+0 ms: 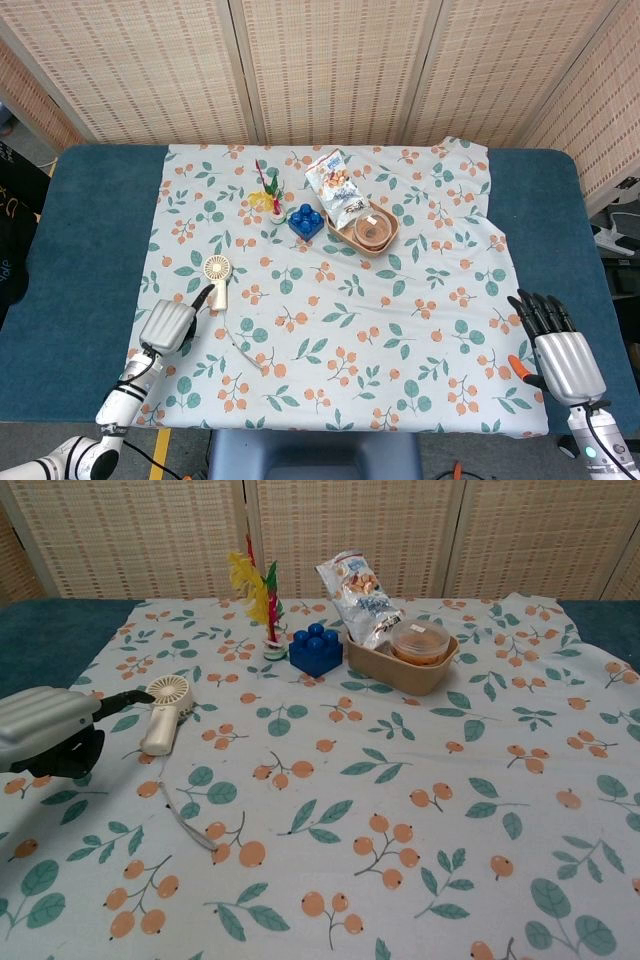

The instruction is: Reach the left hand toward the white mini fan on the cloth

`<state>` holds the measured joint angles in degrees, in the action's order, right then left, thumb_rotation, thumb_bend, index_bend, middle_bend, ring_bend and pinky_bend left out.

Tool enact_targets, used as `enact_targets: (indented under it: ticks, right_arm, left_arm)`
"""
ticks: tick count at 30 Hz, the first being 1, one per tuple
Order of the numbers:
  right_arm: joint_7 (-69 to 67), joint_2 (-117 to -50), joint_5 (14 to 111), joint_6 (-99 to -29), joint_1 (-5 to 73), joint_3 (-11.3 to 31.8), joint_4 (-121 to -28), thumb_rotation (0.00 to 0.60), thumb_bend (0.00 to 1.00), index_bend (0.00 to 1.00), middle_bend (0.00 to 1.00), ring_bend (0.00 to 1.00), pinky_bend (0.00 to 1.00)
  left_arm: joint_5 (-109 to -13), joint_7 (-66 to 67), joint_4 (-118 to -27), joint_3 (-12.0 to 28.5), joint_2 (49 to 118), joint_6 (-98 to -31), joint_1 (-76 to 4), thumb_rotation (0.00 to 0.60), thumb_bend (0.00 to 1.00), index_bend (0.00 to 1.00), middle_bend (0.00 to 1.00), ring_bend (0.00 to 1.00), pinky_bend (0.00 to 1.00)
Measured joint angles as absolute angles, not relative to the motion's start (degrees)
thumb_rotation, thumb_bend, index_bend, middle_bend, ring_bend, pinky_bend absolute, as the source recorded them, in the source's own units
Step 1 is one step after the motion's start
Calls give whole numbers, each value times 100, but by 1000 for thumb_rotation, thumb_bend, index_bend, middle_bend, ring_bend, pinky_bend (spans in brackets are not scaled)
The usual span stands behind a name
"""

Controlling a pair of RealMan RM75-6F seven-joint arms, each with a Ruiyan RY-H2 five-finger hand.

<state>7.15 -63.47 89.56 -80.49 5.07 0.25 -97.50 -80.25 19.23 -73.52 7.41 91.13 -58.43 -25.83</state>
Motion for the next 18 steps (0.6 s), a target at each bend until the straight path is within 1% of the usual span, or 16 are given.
enact_targets:
  ticks: [18]
  right_arm:
    - [795, -6388, 8907, -8021, 531, 1, -9723, 600, 184, 0, 0, 0, 0]
  left_arm:
    - [-7722, 1963, -7017, 629, 9275, -5767, -2797, 600, 879, 0, 940, 835, 1000]
